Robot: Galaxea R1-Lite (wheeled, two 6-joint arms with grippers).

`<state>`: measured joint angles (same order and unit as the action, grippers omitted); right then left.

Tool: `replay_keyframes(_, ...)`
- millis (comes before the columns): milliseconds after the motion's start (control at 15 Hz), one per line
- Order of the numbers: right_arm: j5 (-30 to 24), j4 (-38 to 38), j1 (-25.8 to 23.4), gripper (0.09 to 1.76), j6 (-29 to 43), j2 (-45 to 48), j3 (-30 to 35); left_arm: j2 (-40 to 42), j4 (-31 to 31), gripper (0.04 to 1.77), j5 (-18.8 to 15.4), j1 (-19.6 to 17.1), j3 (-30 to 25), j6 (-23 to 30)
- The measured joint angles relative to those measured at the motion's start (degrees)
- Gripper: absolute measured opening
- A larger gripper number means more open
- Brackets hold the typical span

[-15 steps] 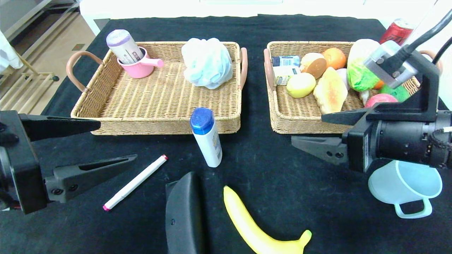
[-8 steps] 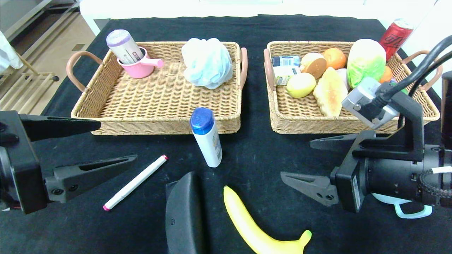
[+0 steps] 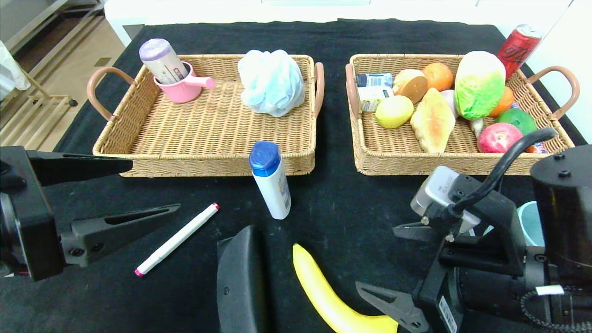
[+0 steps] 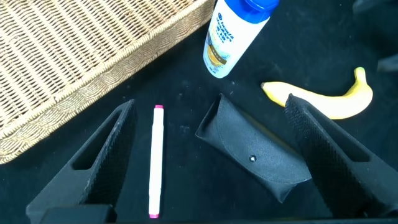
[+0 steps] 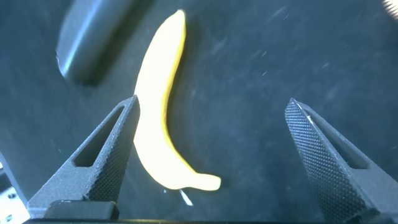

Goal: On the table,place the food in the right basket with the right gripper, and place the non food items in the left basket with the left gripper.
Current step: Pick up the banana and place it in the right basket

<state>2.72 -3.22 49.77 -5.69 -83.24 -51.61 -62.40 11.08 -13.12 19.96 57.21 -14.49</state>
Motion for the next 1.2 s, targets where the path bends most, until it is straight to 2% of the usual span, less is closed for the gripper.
replay_keyframes(533, 6.5, -0.4, 6.6, 1.71, 0.0, -5.8, 0.9, 0.0, 0.0, 1.72, 0.0, 0.0, 0.0, 0.0)
replay_keyframes(667, 8.4, -2.8, 8.2, 1.71, -0.1, -7.5, 1.1, 0.0, 0.0, 1.72, 0.0, 0.0, 0.0, 0.0)
replay_keyframes(1200, 16.4, -5.4, 12.1, 1.71, -0.3, -13.2, 1.1, 0.1, 0.0, 1.72, -0.5, 0.0, 0.0, 0.0)
